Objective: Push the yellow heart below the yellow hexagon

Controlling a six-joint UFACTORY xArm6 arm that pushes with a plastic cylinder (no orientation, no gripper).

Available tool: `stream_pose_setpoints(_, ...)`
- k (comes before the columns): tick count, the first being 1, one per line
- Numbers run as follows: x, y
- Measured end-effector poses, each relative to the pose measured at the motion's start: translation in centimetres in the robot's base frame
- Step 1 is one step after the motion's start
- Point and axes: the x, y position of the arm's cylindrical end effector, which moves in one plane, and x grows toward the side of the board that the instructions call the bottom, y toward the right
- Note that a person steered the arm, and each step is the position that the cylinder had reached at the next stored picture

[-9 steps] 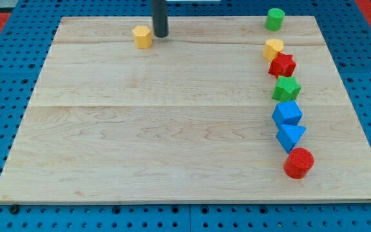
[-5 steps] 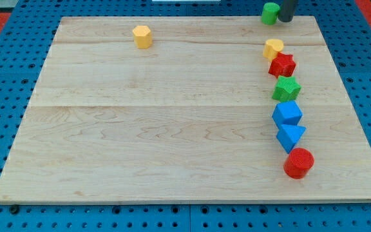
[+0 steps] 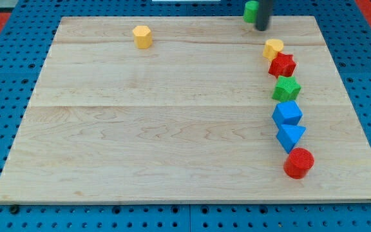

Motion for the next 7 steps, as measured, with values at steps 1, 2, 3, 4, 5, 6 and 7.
stream_pose_setpoints(1,8.6,5.8)
stream_pose_setpoints(2,9.4,-1.7)
stream_pose_setpoints(3,5.4,-9.2)
stream_pose_setpoints(4,5.0,-6.5)
stream_pose_setpoints(5,4.6,-3.2)
stream_pose_setpoints(6,0.7,-5.2)
stream_pose_setpoints(7,1.0,-11.7)
